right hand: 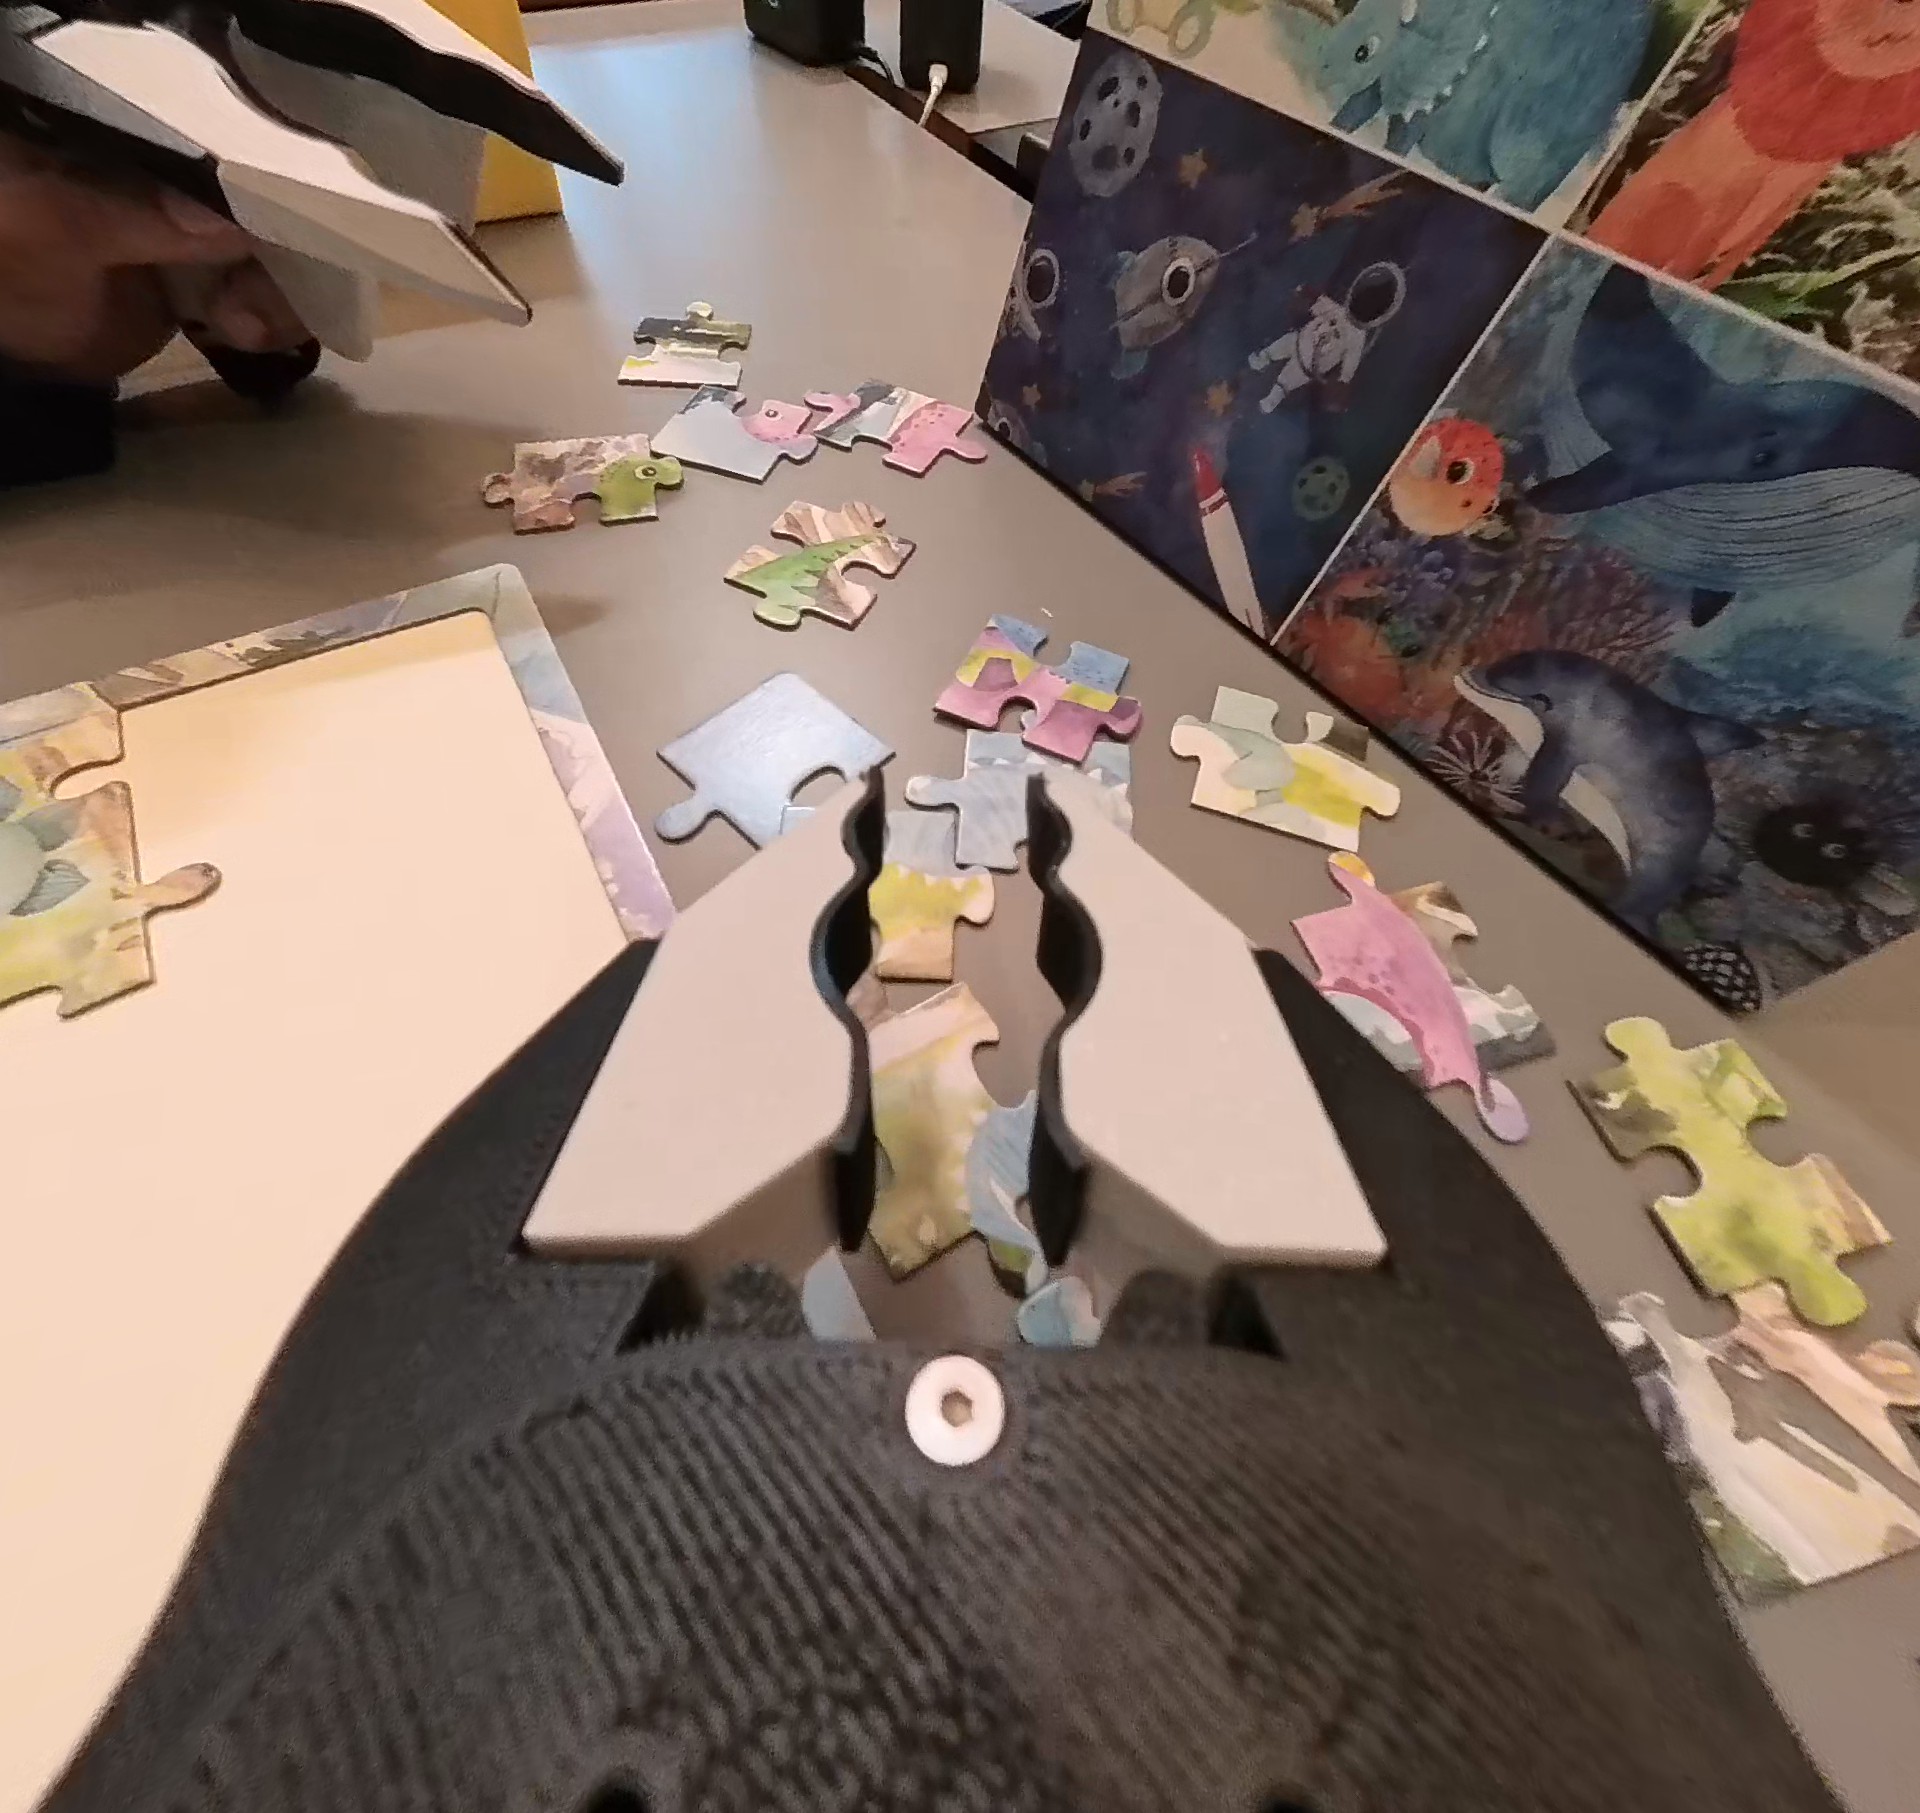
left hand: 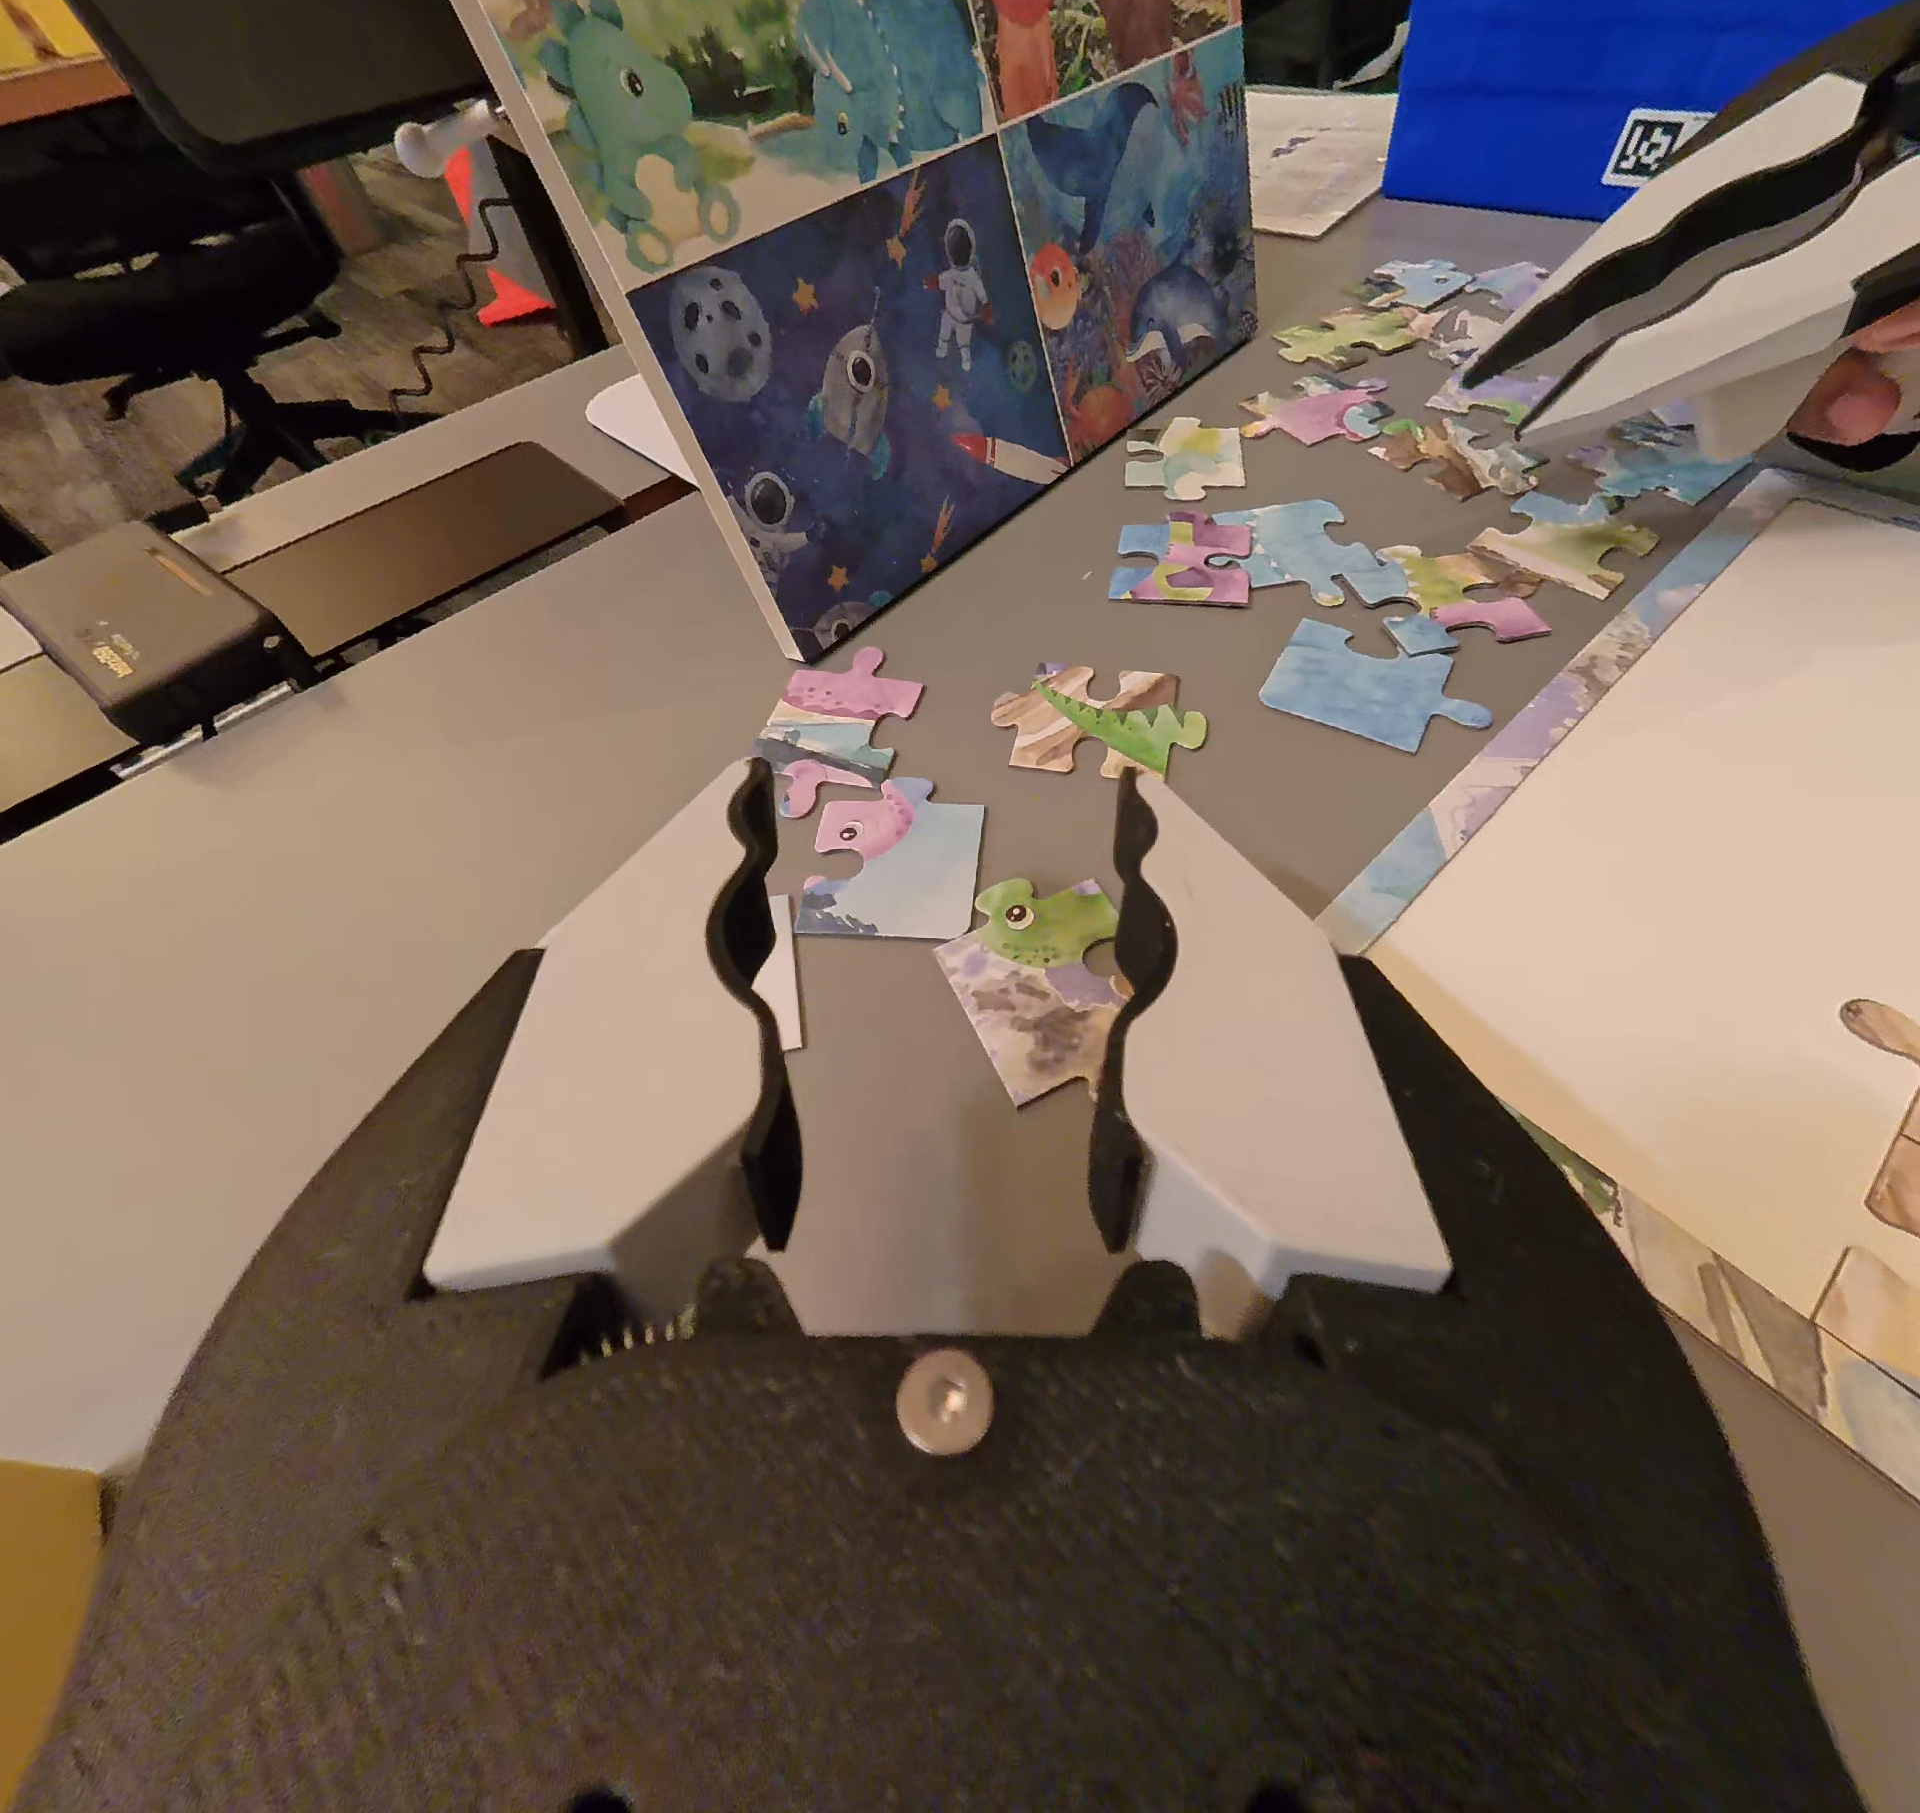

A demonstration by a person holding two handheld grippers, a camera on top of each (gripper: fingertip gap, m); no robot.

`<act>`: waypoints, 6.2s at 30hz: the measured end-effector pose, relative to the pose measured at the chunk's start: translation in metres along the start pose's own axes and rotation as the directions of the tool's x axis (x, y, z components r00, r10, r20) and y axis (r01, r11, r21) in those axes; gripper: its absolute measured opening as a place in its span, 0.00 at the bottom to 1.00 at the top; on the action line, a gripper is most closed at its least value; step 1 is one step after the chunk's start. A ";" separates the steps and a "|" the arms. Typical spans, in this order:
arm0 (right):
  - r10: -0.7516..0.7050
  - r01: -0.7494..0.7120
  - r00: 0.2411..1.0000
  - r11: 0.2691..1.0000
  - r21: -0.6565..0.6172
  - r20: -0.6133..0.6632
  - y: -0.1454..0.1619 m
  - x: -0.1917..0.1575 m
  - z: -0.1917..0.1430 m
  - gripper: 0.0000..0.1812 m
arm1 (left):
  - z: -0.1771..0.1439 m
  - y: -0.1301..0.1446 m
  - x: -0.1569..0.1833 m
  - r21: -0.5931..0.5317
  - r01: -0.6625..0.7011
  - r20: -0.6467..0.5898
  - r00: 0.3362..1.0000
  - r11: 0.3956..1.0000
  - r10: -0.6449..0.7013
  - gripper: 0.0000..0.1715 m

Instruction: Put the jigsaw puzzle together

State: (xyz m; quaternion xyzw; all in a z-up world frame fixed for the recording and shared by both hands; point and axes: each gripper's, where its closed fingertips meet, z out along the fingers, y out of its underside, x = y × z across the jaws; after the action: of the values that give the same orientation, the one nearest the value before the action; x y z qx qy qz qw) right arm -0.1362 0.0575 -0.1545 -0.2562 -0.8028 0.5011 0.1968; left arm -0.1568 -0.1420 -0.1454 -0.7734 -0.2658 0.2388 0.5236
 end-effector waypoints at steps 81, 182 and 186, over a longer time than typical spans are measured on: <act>0.168 -0.150 0.968 0.983 0.104 -0.188 0.015 0.089 -0.050 0.20 | 0.002 0.006 0.019 -0.044 -0.034 -0.089 0.996 0.998 0.030 0.01; 0.130 -0.124 0.988 0.989 0.080 -0.082 -0.017 0.049 -0.057 0.27 | -0.021 0.003 -0.030 -0.016 0.130 0.066 0.989 0.991 -0.129 0.09; 0.150 -0.122 0.980 0.971 0.203 -0.127 -0.022 0.081 -0.091 0.30 | -0.014 -0.003 0.007 -0.009 0.076 -0.118 0.990 0.997 -0.077 0.17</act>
State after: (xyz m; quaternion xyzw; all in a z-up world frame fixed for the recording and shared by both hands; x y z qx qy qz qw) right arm -0.1529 0.1632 -0.0914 -0.3252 -0.7145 0.5701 0.2426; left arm -0.1431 -0.1464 -0.1378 -0.7767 -0.2643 0.1718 0.5454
